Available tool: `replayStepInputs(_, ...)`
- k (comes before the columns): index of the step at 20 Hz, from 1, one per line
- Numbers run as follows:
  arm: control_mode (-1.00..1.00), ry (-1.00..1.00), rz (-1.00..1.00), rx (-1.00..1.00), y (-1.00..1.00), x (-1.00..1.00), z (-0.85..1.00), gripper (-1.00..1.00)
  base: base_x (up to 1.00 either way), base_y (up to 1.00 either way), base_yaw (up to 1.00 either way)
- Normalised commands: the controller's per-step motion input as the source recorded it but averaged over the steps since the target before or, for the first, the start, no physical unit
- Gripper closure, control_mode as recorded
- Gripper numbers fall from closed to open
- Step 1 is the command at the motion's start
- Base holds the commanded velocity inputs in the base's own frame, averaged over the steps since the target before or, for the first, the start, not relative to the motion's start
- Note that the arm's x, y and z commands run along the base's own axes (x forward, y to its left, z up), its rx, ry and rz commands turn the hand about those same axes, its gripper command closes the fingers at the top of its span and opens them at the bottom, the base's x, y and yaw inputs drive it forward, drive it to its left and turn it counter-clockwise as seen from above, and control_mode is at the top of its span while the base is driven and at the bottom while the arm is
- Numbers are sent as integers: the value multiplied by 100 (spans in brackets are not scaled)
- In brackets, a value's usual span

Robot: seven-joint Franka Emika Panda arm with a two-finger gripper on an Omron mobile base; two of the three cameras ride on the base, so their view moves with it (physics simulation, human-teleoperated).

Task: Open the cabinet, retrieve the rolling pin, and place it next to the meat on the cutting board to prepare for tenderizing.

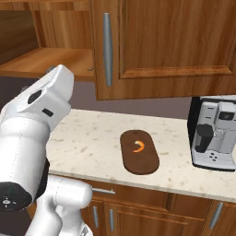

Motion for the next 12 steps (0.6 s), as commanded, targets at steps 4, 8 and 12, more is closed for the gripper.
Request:
replayStepInputs(4, -100, 0, -24, -29, 89, 0, -3, -100, 0, 0, 0)
replayStepInputs(8, -100, 1, -35, -28, 71, 36, -12, -100, 0, 0, 0)
replayStepInputs(12, -100, 4, -45, -28, 45, 71, -15, -100, 0, 0, 0)
